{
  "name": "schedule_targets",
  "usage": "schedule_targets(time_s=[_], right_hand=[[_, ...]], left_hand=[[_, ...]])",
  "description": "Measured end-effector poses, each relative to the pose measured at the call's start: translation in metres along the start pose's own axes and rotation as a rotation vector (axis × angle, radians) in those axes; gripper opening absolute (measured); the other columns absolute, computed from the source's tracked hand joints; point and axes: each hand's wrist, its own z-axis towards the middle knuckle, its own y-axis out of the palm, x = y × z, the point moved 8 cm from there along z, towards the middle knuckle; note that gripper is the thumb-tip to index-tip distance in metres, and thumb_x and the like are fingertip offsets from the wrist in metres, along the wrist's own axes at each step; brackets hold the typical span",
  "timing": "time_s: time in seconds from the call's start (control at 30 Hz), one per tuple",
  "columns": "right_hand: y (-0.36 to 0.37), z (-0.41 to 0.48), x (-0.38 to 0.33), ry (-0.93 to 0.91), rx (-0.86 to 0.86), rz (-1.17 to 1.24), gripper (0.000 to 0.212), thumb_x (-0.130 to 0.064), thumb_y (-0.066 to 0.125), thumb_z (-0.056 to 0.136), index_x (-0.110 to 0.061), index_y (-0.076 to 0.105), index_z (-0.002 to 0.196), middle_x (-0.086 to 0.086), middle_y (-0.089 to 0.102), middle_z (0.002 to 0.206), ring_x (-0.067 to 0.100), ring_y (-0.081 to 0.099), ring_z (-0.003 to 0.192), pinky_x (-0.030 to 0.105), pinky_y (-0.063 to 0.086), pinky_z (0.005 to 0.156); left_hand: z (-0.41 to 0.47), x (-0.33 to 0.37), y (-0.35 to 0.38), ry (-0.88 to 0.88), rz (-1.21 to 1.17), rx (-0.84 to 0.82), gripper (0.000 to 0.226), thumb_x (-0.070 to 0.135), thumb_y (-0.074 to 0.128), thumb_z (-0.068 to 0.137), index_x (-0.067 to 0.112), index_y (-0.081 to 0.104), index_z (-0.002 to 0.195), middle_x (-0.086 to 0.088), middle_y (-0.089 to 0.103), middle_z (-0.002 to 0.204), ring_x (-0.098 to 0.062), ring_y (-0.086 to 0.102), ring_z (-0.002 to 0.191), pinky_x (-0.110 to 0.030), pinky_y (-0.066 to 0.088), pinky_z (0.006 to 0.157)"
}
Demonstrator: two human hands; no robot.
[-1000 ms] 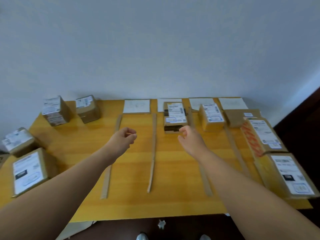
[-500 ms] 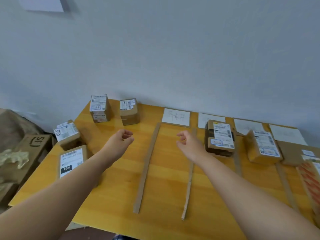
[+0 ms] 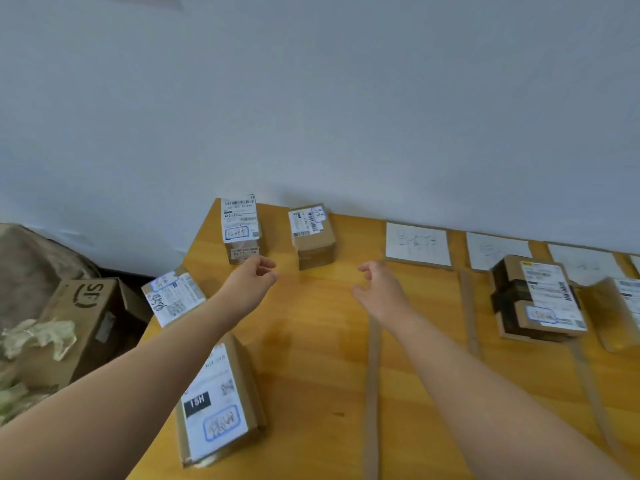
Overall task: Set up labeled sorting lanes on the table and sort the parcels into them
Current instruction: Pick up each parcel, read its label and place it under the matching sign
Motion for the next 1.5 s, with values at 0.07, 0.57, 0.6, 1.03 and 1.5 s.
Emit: schedule_targets(time_s=[0.07, 0.57, 0.6, 1.03, 1.5], right_hand=[[0.016, 0.013, -0.006, 0.032, 0.013, 0.020, 0.047, -0.024, 0.059, 0.091, -0.015, 0.045, 0.135, 0.006, 0.048, 0.134, 0.020, 0.049, 0.120, 0.032, 0.040, 0.100], [0.022, 0.066, 0.015, 0.268, 0.062, 0.192, 0.045, -0.029, 0.053, 0.095, -0.020, 0.041, 0.138, 0.006, 0.049, 0.135, 0.017, 0.052, 0.117, 0.029, 0.042, 0.094], [0.023, 0.069, 0.016, 0.288, 0.064, 0.230, 0.045, -0.030, 0.053, 0.095, -0.020, 0.041, 0.138, 0.006, 0.051, 0.133, 0.017, 0.052, 0.114, 0.029, 0.042, 0.093], [0.084, 0.048, 0.003, 0.474, -0.063, 0.758, 0.058, -0.037, 0.049, 0.098, -0.018, 0.027, 0.148, 0.009, 0.049, 0.140, 0.026, 0.056, 0.118, 0.041, 0.047, 0.102], [-0.005, -0.012, -0.006, 0.266, 0.118, 0.830, 0.036, -0.035, 0.057, 0.094, -0.018, 0.050, 0.124, -0.001, 0.064, 0.111, 0.008, 0.062, 0.099, 0.040, 0.045, 0.103]], left_hand=[[0.020, -0.002, -0.001, -0.001, 0.030, -0.041, 0.028, 0.028, 0.052, 0.096, 0.020, 0.052, 0.123, -0.002, 0.056, 0.120, -0.019, 0.053, 0.106, -0.032, 0.044, 0.087], [0.177, 0.052, 0.037, 0.177, 0.509, -0.229, 0.110, 0.045, 0.074, 0.076, 0.015, 0.000, 0.153, -0.011, 0.005, 0.160, -0.032, 0.020, 0.144, -0.046, 0.027, 0.112], [0.181, 0.050, 0.039, 0.172, 0.536, -0.246, 0.112, 0.045, 0.076, 0.075, 0.015, 0.001, 0.153, -0.012, 0.010, 0.158, -0.033, 0.023, 0.143, -0.047, 0.029, 0.110], [0.135, 0.043, 0.032, 0.252, 0.407, -0.100, 0.062, 0.042, 0.081, 0.070, 0.017, 0.036, 0.104, -0.009, 0.049, 0.115, -0.029, 0.051, 0.108, -0.045, 0.050, 0.090], [0.048, 0.047, 0.027, 0.154, -0.252, -0.296, 0.037, 0.028, 0.075, 0.080, 0.012, 0.042, 0.084, -0.003, 0.071, 0.093, -0.006, 0.071, 0.074, -0.017, 0.051, 0.059]])
